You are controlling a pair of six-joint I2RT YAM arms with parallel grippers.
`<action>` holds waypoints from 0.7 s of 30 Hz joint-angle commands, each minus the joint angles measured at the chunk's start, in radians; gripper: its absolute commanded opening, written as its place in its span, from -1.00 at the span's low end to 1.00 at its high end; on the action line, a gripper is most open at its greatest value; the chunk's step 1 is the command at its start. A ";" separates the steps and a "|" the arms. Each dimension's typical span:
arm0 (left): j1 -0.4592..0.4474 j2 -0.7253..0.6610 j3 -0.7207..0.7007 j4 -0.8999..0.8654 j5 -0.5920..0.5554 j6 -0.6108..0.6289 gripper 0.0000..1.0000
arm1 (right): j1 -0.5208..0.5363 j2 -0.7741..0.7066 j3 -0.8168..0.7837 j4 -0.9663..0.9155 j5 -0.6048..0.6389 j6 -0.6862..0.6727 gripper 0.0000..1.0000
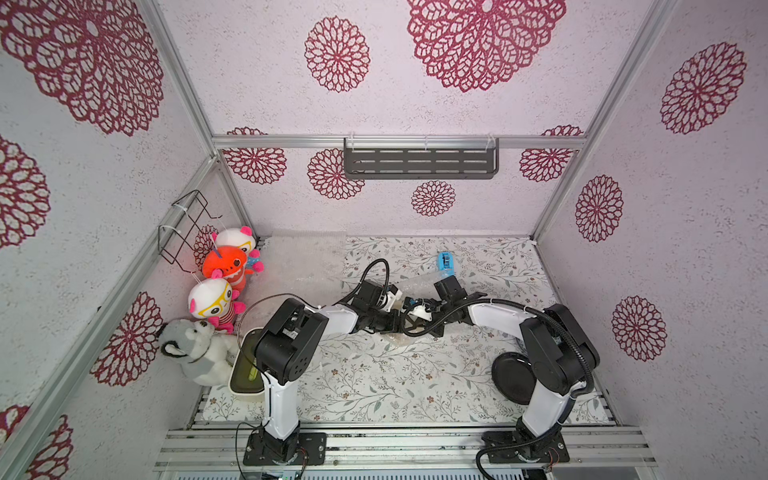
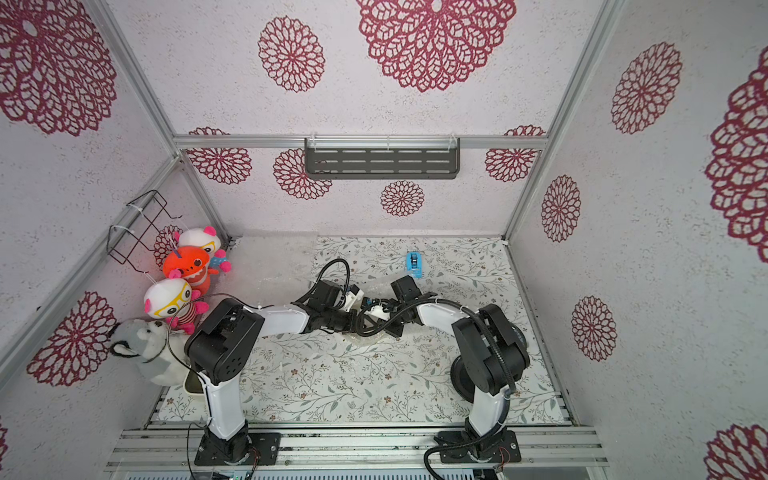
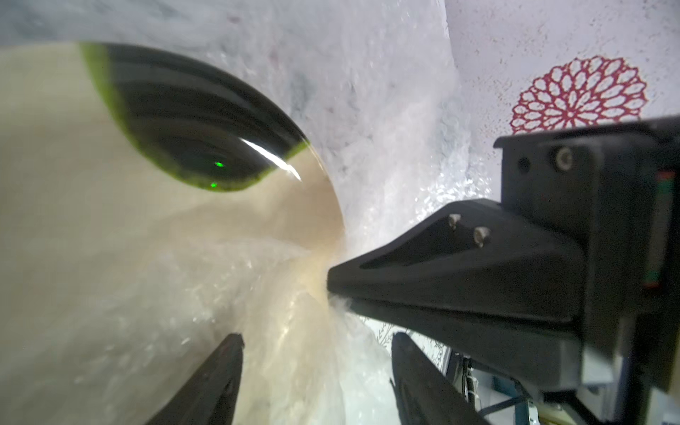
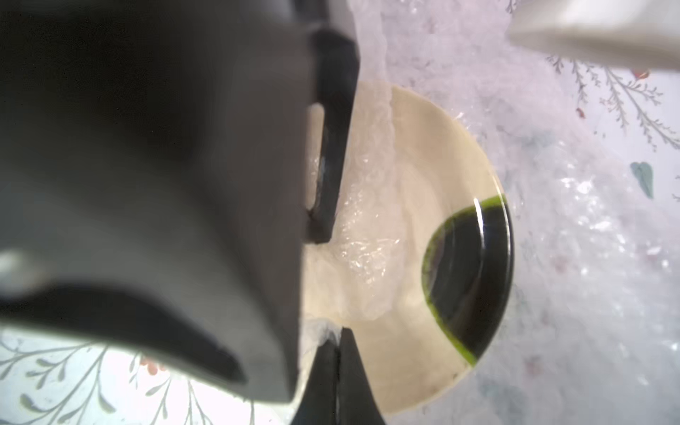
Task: Wrap dinner plates in bubble wrap
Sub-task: Wrap the plate in the bubble wrap.
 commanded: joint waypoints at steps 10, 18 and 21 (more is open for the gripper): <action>-0.035 0.058 0.053 -0.142 -0.132 0.099 -0.25 | -0.019 0.018 0.071 -0.044 -0.132 0.134 -1.00; -0.004 0.085 0.064 -0.156 -0.133 0.033 -0.83 | -0.176 -0.155 0.042 -0.059 -0.131 0.507 0.12; -0.004 0.086 0.064 -0.164 -0.124 0.024 -0.84 | -0.242 -0.289 -0.053 -0.059 -0.006 0.636 0.43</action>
